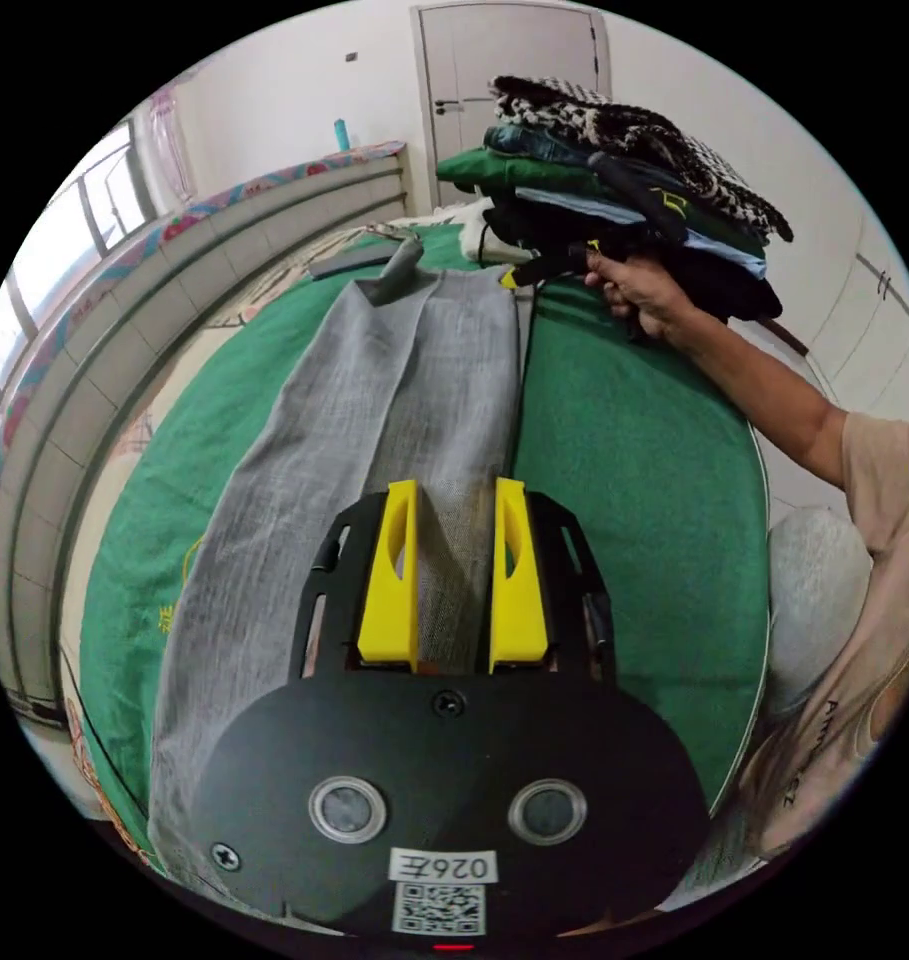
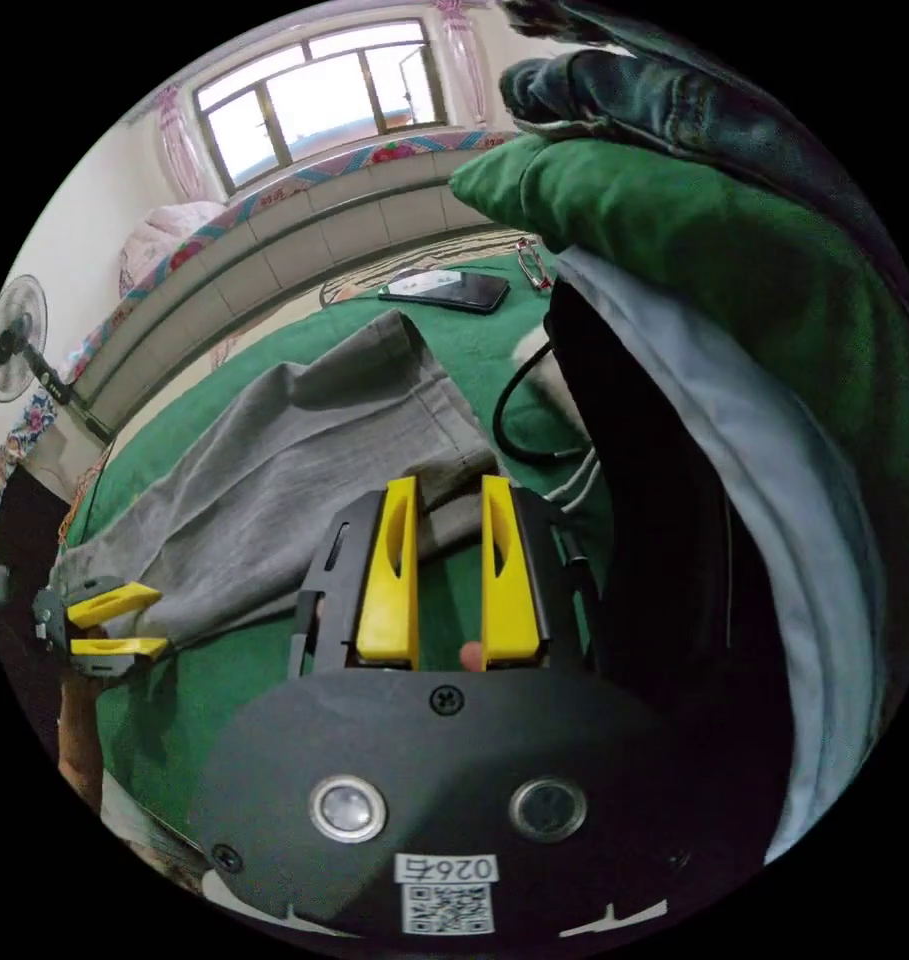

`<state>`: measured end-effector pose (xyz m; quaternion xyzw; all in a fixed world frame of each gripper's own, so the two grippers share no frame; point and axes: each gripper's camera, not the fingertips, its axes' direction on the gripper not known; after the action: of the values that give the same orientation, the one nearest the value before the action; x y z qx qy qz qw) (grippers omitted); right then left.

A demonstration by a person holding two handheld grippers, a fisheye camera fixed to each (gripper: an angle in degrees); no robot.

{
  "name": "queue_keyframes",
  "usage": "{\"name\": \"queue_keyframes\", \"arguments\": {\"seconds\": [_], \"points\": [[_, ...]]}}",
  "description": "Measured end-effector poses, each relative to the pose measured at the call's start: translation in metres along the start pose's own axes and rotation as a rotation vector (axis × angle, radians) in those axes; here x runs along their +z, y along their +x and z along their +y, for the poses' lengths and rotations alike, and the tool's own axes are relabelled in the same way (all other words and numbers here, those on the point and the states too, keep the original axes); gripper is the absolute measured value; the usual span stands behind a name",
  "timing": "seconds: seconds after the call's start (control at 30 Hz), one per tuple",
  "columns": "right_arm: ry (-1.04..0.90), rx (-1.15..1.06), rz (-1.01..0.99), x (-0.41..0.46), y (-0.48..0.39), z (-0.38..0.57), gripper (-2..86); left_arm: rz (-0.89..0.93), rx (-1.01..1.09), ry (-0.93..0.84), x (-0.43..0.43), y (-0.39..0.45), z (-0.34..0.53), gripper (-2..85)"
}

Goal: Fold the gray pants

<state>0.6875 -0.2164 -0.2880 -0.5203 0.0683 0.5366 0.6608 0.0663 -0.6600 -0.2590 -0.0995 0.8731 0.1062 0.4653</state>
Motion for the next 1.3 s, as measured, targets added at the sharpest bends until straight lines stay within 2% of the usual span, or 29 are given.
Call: {"name": "queue_keyframes", "arguments": {"seconds": [0.1,0.17,0.3,0.37,0.43,0.5,0.57,0.6,0.63,0.67,0.7,0.77,0.87,0.97,1.03,1.07,1.2,1.3], "points": [[-0.052,-0.022,-0.089,0.006,0.0,-0.015,0.5,0.145,-0.065,0.017,0.013,-0.025,-0.008,10.8],[0.055,-0.096,0.031,-0.023,-0.007,-0.005,-0.6,0.223,-0.087,0.041,0.014,-0.04,-0.006,9.9],[-0.093,-0.194,0.197,-0.009,-0.009,0.003,0.9,0.192,-0.192,0.069,0.017,-0.08,0.01,8.7],[-0.073,-0.213,0.356,-0.01,-0.01,0.009,3.9,0.2,-0.236,0.079,0.017,-0.094,0.017,8.2],[0.01,-0.223,0.416,-0.022,-0.015,0.013,3.8,0.173,-0.278,0.086,0.016,-0.108,0.027,6.2],[0.13,-0.249,0.358,-0.035,-0.025,0.015,2.1,0.133,-0.296,0.085,0.02,-0.118,0.031,3.7],[0.184,-0.329,0.12,-0.034,-0.039,0.005,-0.2,0.112,-0.305,0.053,0.037,-0.126,0.029,1.3],[0.15,-0.352,0.088,-0.026,-0.042,-0.001,-0.4,0.113,-0.31,-0.003,0.054,-0.133,0.026,0.5],[0.012,-0.397,0.117,-0.002,-0.045,-0.013,-0.6,0.151,-0.332,0.032,0.057,-0.141,0.026,0.0],[-0.117,-0.392,0.225,0.025,-0.039,-0.022,-0.7,0.176,-0.352,0.045,0.057,-0.145,0.026,-0.3],[-0.146,-0.374,0.258,0.034,-0.032,-0.023,-0.8,0.217,-0.358,0.078,0.055,-0.151,0.026,-0.5],[-0.047,-0.187,0.036,0.015,0.013,-0.017,-0.7,0.207,-0.338,0.157,0.046,-0.151,0.024,-0.6],[0.069,-0.037,-0.225,-0.012,0.063,0.01,-0.3,0.147,-0.295,0.269,0.034,-0.152,0.009,-0.1],[0.087,0.044,-0.357,-0.021,0.098,0.039,2.5,0.085,-0.254,0.347,0.037,-0.159,-0.024,3.5],[0.097,0.116,-0.421,-0.024,0.119,0.052,5.9,0.055,-0.232,0.401,0.05,-0.165,-0.06,14.1],[0.099,0.166,-0.466,-0.024,0.133,0.058,7.8,0.056,-0.222,0.406,0.055,-0.167,-0.069,15.1],[0.042,0.284,-0.59,-0.008,0.167,0.065,10.9,0.065,-0.15,0.23,0.104,-0.183,-0.146,16.7],[0.063,0.338,-0.654,0.002,0.186,0.064,10.6,0.161,-0.127,0.066,0.146,-0.193,-0.191,17.9]]}}
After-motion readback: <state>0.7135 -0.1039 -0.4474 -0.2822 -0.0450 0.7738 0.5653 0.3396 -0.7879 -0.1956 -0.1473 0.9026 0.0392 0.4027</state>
